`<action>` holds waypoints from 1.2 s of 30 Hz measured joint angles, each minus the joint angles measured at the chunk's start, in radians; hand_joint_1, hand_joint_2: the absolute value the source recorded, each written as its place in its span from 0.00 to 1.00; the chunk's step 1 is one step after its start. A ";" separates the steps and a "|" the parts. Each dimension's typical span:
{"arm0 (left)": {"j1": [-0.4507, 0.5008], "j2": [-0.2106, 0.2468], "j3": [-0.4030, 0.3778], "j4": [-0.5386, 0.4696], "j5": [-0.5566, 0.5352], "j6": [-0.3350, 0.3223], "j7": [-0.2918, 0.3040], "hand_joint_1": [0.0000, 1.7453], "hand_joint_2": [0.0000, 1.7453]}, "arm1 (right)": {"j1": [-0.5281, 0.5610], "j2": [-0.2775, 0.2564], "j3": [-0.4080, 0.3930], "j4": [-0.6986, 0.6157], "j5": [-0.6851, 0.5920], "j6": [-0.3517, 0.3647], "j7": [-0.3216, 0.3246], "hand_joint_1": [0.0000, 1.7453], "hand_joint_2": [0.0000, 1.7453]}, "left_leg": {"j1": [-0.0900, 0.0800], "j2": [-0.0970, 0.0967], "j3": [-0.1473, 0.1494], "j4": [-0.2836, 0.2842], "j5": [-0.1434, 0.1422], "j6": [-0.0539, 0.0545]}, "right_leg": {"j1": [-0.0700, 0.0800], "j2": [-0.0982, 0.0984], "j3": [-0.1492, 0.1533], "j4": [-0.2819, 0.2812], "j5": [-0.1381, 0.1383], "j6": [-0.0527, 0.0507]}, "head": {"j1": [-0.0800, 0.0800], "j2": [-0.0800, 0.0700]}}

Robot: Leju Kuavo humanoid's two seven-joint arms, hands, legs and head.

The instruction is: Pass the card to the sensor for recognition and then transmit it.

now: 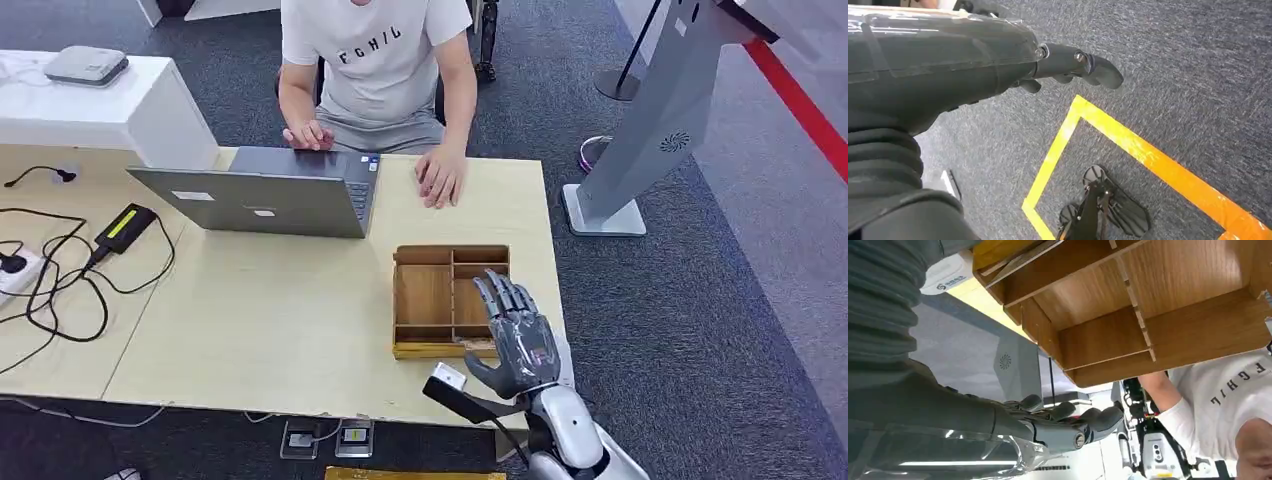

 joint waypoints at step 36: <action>0.000 0.011 -0.026 -0.007 0.018 -0.017 -0.010 0.00 0.00 | -0.030 0.024 -0.028 0.129 0.014 -0.031 -0.014 0.00 1.00 | 0.000 0.000 0.000 0.000 0.000 0.000 | 0.000 0.000 0.000 0.000 0.000 0.000 | -0.001 0.000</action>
